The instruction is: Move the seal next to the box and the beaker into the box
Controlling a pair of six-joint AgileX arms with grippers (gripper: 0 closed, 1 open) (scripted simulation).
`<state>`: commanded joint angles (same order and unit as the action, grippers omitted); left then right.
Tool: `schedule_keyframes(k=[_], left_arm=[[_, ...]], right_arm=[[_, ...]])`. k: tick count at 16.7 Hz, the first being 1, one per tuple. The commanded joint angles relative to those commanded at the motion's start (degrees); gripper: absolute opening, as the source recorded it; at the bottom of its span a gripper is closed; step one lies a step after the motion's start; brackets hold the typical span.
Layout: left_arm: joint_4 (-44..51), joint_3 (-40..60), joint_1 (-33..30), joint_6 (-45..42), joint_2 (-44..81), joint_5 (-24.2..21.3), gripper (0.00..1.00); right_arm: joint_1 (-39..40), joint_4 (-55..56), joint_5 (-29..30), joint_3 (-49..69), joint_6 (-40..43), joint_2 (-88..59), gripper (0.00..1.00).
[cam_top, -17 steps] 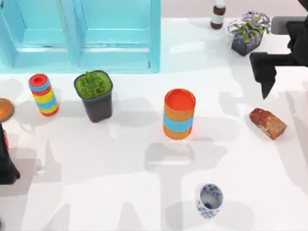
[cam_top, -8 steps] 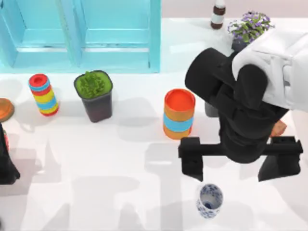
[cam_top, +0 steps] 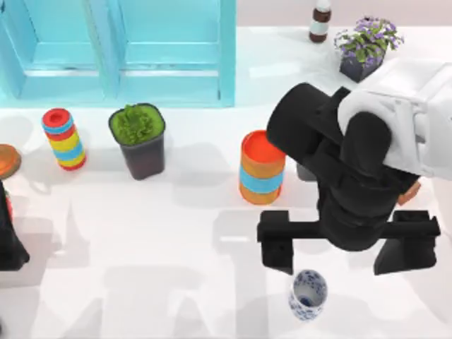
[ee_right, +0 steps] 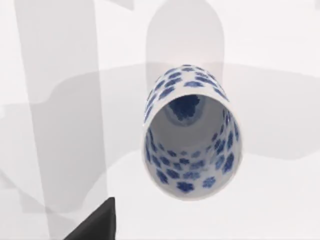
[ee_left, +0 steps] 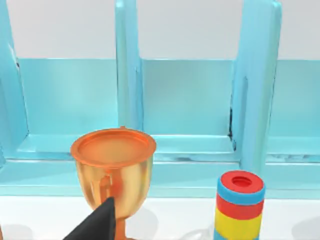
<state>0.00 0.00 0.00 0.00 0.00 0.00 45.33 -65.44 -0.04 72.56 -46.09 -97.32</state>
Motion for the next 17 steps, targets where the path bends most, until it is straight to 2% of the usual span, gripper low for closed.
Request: schedule_keyframes(k=[9,14,17], left_arm=[[0.0,0.0,0.0,0.0,0.0,0.0,1.0],[0.0,0.0,0.0,0.0,0.0,0.0,1.0],[0.0,0.0,0.0,0.0,0.0,0.0,1.0]], right_arm=[[0.3,16.7,0.0,-11.4,-0.3,-5.1,1.0],[0.3,17.4,0.0,-11.9,-0.4,-5.3,1.0],[0.3,17.4,0.0,-11.9,-0.4,-5.3,0.77]])
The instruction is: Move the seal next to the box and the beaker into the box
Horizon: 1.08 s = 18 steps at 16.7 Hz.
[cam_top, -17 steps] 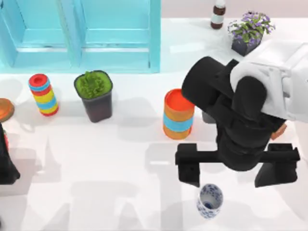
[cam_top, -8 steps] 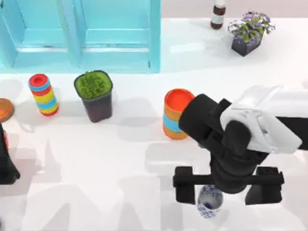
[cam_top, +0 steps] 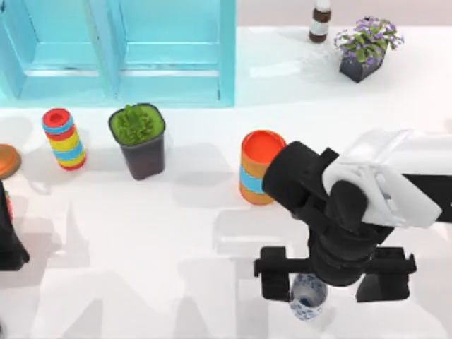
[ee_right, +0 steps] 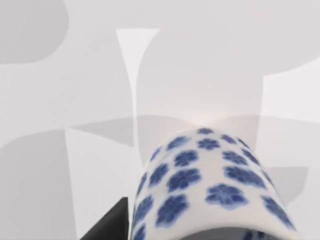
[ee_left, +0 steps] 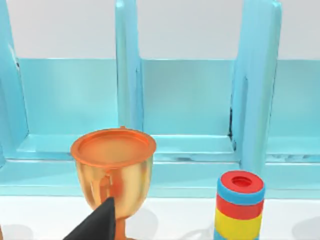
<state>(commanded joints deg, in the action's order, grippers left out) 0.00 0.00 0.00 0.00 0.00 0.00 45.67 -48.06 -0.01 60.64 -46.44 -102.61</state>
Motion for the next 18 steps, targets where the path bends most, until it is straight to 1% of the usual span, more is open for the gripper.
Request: schedule_keyframes(k=[10,11,18], left_arm=[[0.0,0.0,0.0,0.0,0.0,0.0,1.0],[0.0,0.0,0.0,0.0,0.0,0.0,1.0],[0.0,0.0,0.0,0.0,0.0,0.0,1.0]], right_arm=[[0.0,0.0,0.0,0.0,0.0,0.0,0.02],[0.0,0.0,0.0,0.0,0.0,0.0,0.0],[0.0,0.0,0.0,0.0,0.0,0.0,0.0]])
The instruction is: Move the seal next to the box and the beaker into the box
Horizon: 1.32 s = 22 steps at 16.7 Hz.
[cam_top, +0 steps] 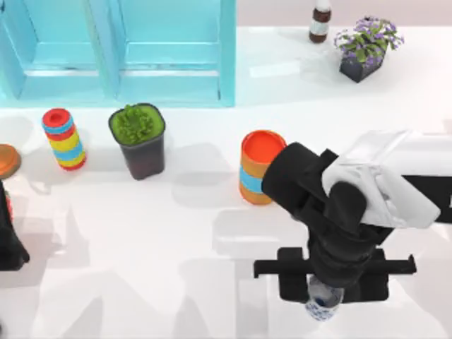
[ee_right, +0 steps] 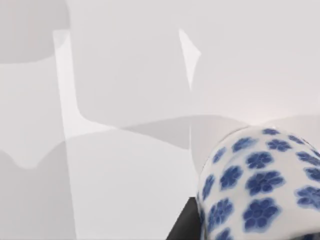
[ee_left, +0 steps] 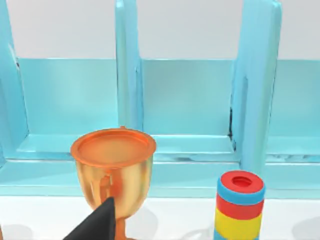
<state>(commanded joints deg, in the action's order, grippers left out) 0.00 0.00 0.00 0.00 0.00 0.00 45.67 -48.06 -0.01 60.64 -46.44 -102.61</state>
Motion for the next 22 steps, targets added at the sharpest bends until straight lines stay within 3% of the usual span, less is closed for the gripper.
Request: schedule_keyframes(k=[4,13,19,22], left_arm=[[0.0,0.0,0.0,0.0,0.0,0.0,1.0],[0.0,0.0,0.0,0.0,0.0,0.0,1.0],[0.0,0.0,0.0,0.0,0.0,0.0,1.0],[0.0,0.0,0.0,0.0,0.0,0.0,1.0]], right_arm=[[-1.9,-2.1,0.1,0.3,1.5,2.0,0.0],[-16.1,-22.2,0.0,2.7,16.3,19.5,0.0],[-16.5,-22.7,0.0,2.7,16.8,19.8,0.0],[-20.2,-22.9,0.0,3.6,20.5,19.2,0.0]])
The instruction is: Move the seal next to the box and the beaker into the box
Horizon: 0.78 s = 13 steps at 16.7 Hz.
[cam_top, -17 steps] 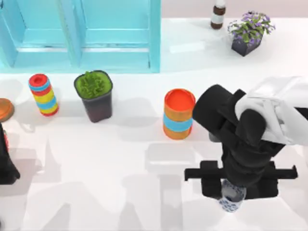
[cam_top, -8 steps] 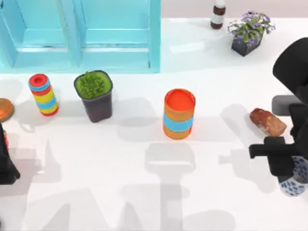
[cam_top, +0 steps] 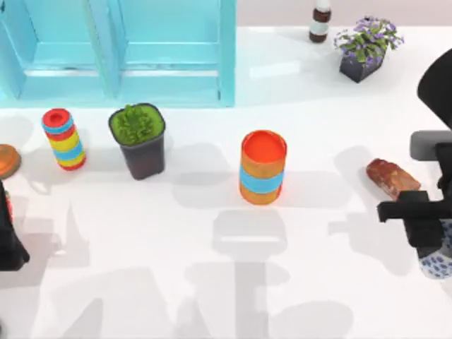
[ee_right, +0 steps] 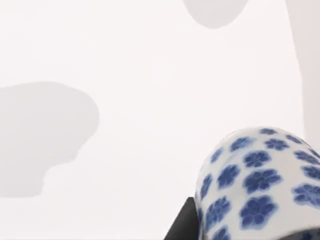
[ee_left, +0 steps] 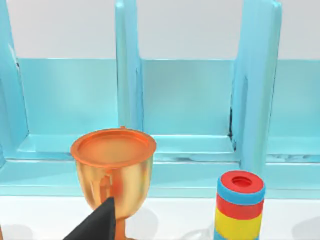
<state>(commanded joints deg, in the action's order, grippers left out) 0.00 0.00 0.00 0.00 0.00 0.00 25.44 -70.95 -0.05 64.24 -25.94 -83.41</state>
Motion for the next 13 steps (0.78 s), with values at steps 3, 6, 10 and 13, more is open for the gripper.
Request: schedule_keyframes(k=[3,6,10,13], left_arm=[[0.0,0.0,0.0,0.0,0.0,0.0,1.0],[0.0,0.0,0.0,0.0,0.0,0.0,1.0],[0.0,0.0,0.0,0.0,0.0,0.0,1.0],[0.0,0.0,0.0,0.0,0.0,0.0,1.0]], right_arm=[[-8.7,-0.3,0.0,1.3,8.7,-1.0,0.0],[-21.3,-0.4,-0.1,2.5,21.2,-2.0,0.0],[-40.3,0.2,-0.3,3.1,40.2,-2.9,0.0],[-52.2,1.1,-0.5,2.6,52.2,-3.3,0.0]])
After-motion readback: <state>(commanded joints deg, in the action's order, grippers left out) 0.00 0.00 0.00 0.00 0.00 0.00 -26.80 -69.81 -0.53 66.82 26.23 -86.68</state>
